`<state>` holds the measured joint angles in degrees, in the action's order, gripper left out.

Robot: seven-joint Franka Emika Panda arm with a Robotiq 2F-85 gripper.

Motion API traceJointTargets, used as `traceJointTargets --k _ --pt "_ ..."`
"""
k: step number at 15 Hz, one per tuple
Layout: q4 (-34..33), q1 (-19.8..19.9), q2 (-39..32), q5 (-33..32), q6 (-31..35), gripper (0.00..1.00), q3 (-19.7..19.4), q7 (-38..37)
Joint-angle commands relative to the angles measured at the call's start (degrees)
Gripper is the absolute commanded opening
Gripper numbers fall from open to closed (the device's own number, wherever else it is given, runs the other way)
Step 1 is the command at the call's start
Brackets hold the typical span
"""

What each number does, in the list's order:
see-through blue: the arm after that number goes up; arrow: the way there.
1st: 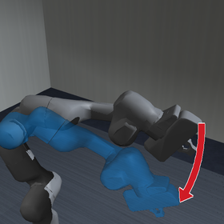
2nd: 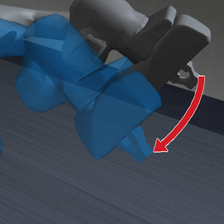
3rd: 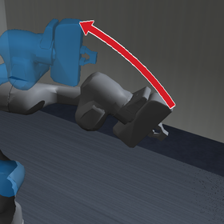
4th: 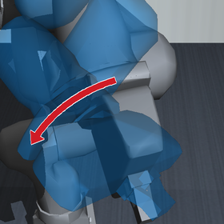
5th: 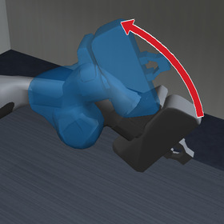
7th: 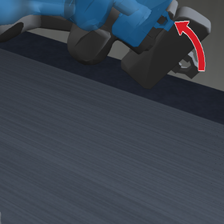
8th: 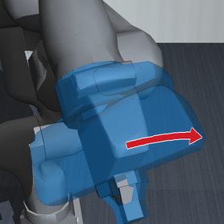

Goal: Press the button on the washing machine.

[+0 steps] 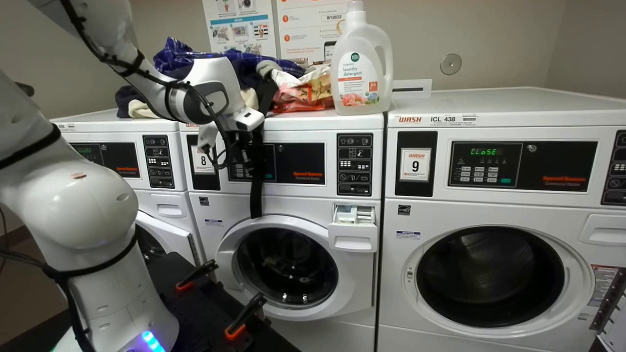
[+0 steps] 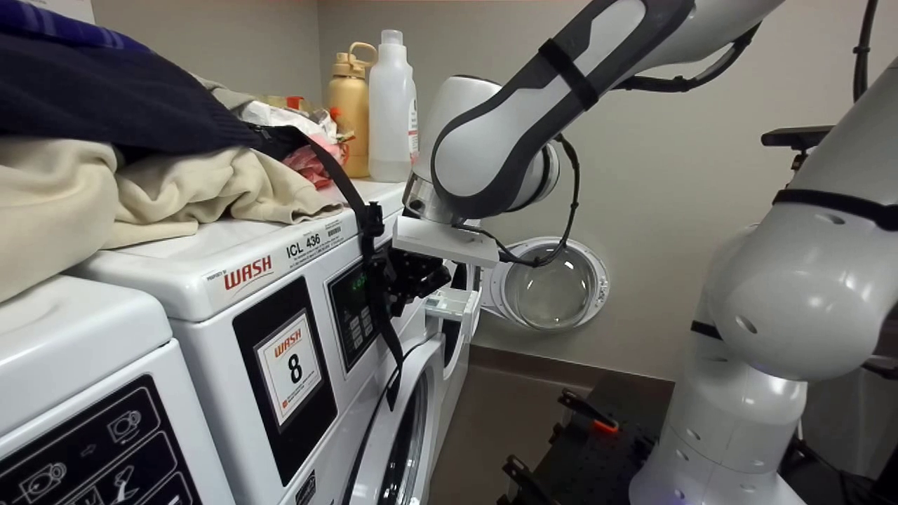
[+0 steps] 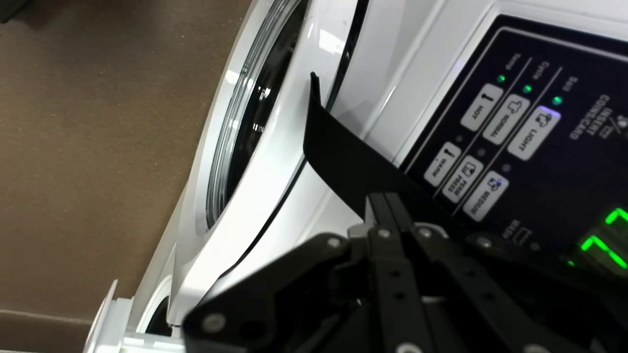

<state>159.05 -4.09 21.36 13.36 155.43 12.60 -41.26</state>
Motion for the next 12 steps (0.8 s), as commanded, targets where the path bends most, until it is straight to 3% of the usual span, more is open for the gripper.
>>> traceJointTargets --k 1,5,12 --pt "-0.8 -2.4 4.5 2.0 -7.4 0.00 -2.2 3.4" --pt "-1.2 -2.8 6.8 1.6 -11.0 0.00 -2.0 4.1" --pt "-0.3 -3.2 5.8 1.5 -9.5 0.00 -0.4 3.3"
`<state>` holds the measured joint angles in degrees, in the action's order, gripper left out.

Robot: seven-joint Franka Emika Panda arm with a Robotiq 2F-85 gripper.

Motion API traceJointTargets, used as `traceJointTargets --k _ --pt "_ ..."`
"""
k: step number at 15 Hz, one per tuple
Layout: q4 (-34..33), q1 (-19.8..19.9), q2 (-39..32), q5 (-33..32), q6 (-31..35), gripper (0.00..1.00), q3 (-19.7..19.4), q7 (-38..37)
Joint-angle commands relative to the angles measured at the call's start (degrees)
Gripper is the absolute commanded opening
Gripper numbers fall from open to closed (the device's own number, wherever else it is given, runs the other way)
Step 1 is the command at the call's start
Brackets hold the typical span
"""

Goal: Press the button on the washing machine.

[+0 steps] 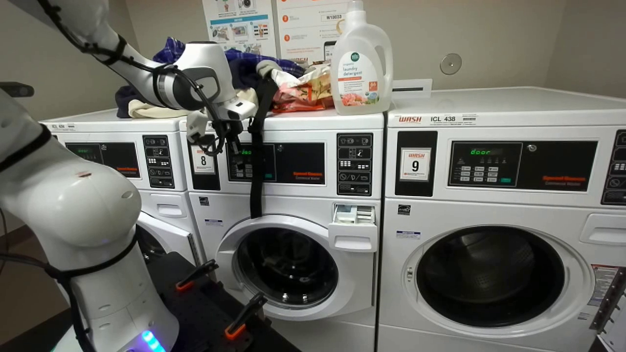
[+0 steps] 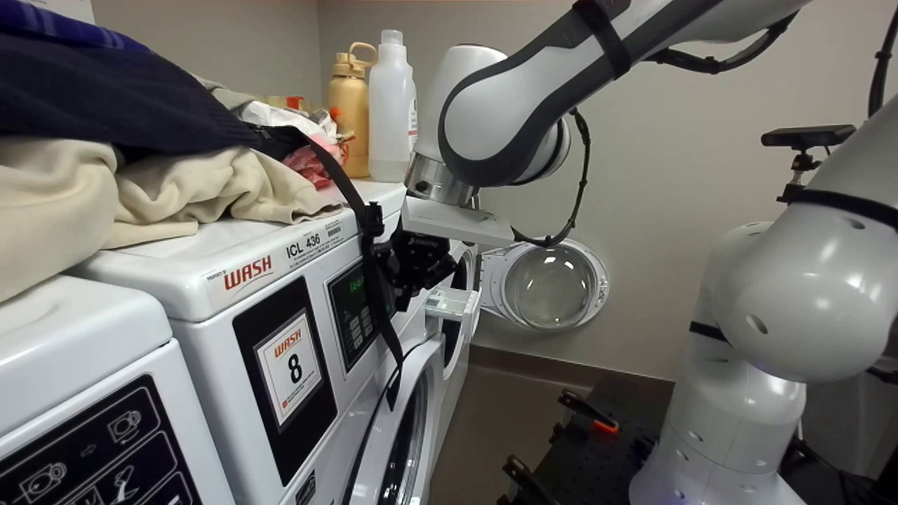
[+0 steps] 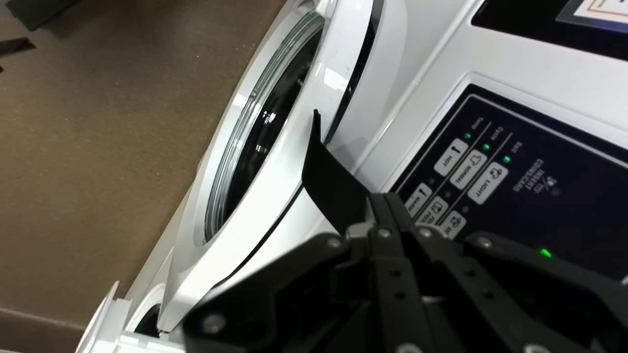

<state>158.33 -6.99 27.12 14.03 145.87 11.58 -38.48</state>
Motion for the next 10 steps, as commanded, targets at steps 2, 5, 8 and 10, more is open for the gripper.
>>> traceJointTargets --k 2,5,8,10 --pt "0.6 -0.7 -0.8 1.2 1.2 0.00 0.8 0.3" --pt "0.8 -1.1 -2.3 1.9 3.3 0.00 1.2 0.1" --pt "0.4 -1.0 -4.6 2.1 8.2 0.00 1.9 -0.4" --pt "0.4 -0.6 -6.4 1.5 12.8 0.00 2.6 -0.9"
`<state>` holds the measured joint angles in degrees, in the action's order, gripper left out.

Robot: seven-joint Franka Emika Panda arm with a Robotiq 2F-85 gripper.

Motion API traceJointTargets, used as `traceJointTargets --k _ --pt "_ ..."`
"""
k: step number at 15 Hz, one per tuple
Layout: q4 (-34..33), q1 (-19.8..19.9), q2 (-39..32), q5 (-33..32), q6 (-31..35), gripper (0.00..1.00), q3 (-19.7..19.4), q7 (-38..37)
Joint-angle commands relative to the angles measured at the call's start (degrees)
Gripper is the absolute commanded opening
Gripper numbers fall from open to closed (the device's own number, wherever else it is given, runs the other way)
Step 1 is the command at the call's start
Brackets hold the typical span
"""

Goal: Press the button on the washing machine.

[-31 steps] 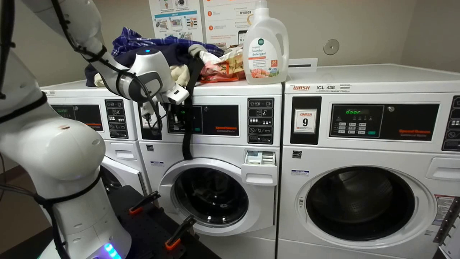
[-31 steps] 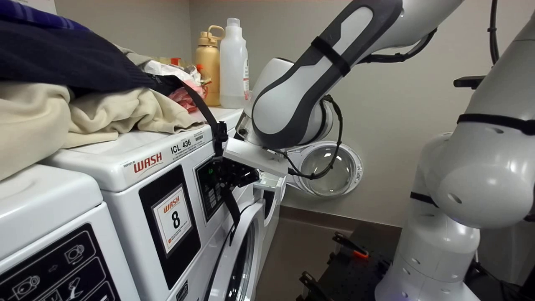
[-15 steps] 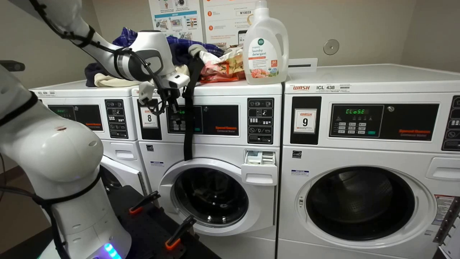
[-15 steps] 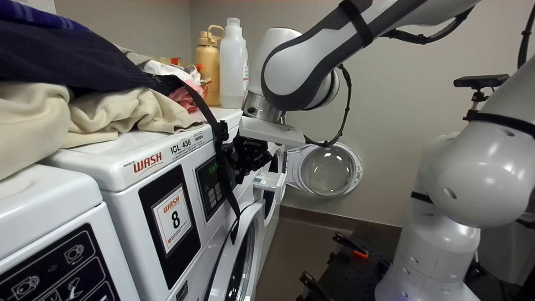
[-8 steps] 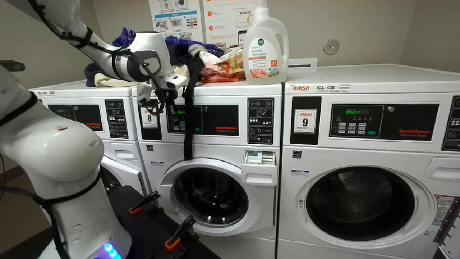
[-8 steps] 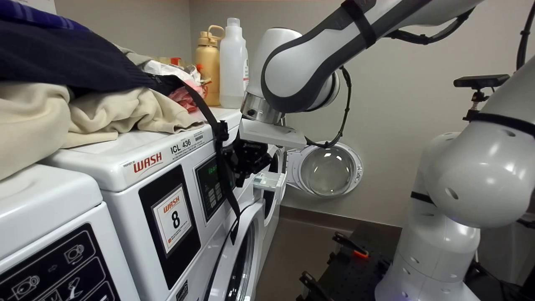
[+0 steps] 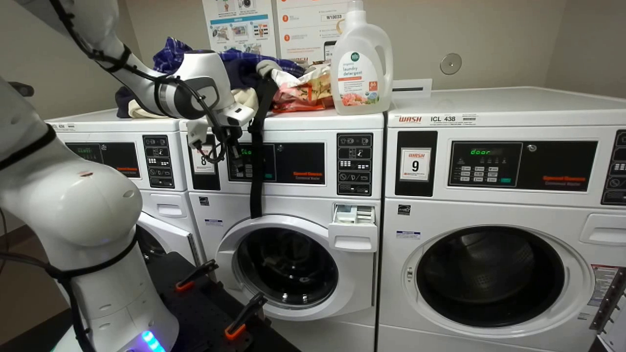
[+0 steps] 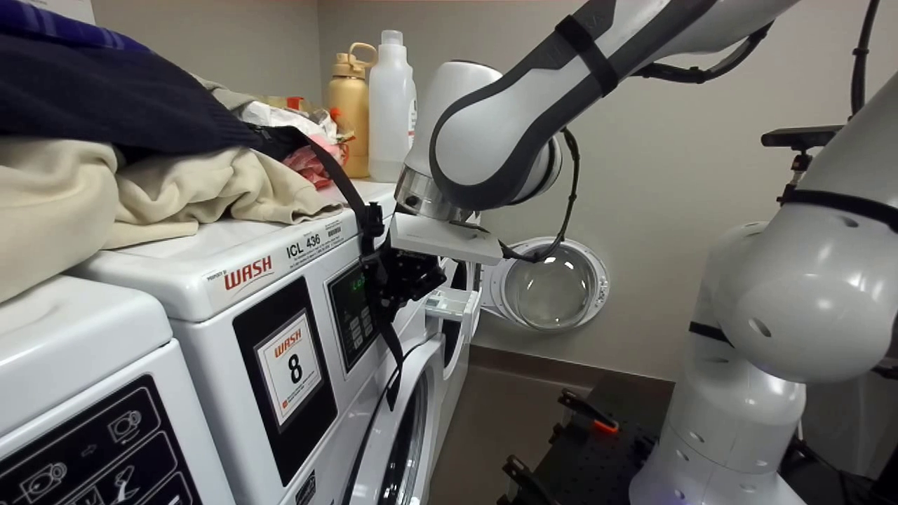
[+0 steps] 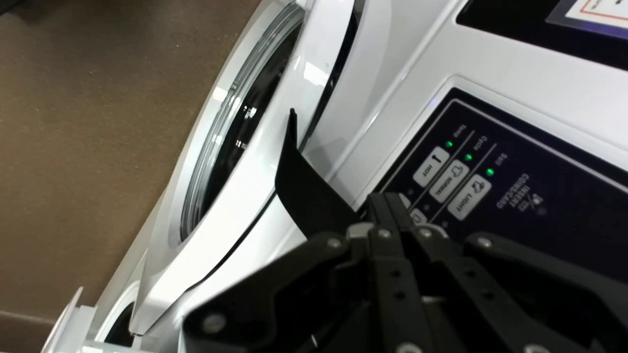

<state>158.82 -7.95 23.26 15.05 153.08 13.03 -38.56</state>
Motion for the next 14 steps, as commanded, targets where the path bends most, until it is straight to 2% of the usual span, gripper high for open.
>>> traceJointTargets --k 1,4,7,10,14 --pt "0.0 0.6 -3.6 0.2 8.0 0.00 1.4 -1.0" --pt "0.0 1.2 -7.0 -0.2 14.9 0.00 2.2 -1.8" --pt "1.0 1.9 -7.6 -0.3 18.8 0.00 3.2 -4.1" --pt "1.9 2.8 -7.1 -0.9 20.2 0.00 4.1 -6.0" --pt "2.4 2.6 -5.6 -0.5 18.5 0.00 3.9 -6.1"
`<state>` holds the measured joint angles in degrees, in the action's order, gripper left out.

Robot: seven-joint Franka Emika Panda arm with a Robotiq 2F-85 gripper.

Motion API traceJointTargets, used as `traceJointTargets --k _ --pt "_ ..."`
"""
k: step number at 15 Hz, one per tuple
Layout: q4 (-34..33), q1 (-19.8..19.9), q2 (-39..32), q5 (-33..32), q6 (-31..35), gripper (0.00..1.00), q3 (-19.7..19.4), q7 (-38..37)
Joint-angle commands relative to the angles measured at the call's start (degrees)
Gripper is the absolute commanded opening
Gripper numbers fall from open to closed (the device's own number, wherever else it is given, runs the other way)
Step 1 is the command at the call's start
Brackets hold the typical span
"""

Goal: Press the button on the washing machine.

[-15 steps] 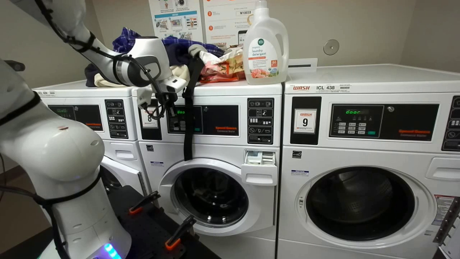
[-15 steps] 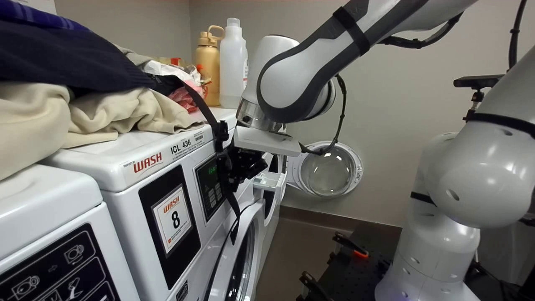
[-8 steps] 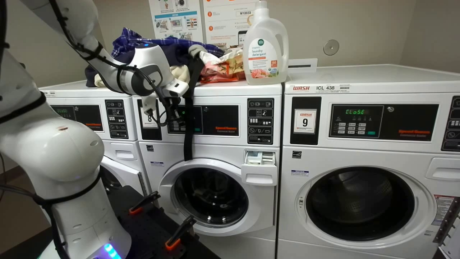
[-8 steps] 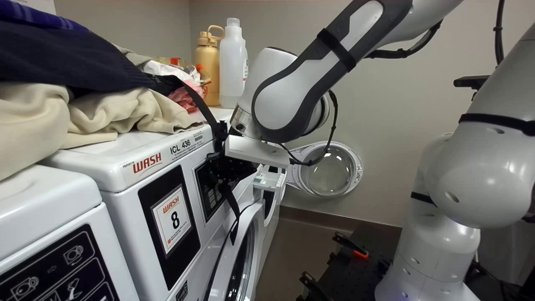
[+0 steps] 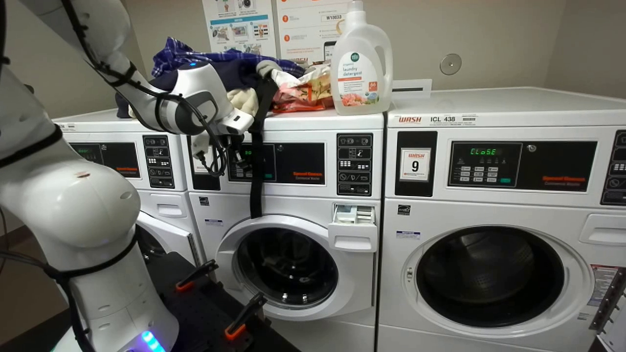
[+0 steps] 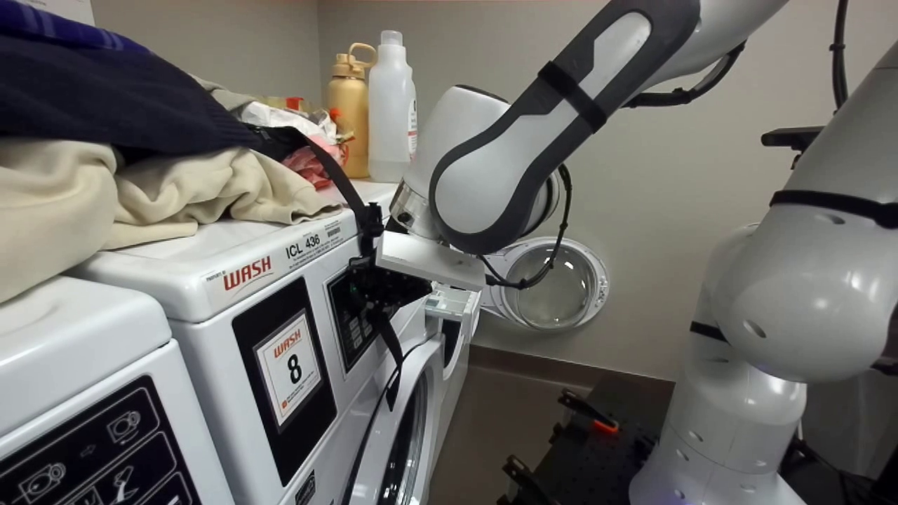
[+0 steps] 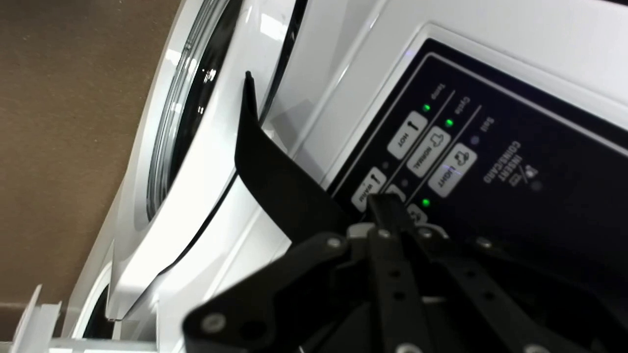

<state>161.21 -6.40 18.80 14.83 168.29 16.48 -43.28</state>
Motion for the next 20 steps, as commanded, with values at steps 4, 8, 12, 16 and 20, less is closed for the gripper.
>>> traceJointTargets --k 4,8,12,16,20 --pt "-0.8 -0.4 0.2 0.5 -1.0 0.00 -1.4 0.7" --pt "-3.1 -1.1 2.2 0.4 -10.9 0.00 -4.0 3.8" --pt "-5.5 -0.8 5.1 0.5 -21.6 0.00 -6.9 8.5" --pt "-7.8 -1.4 8.3 2.5 -30.7 0.00 -8.9 13.0" --pt "-9.7 -1.4 11.2 4.6 -37.0 0.00 -9.0 16.3"
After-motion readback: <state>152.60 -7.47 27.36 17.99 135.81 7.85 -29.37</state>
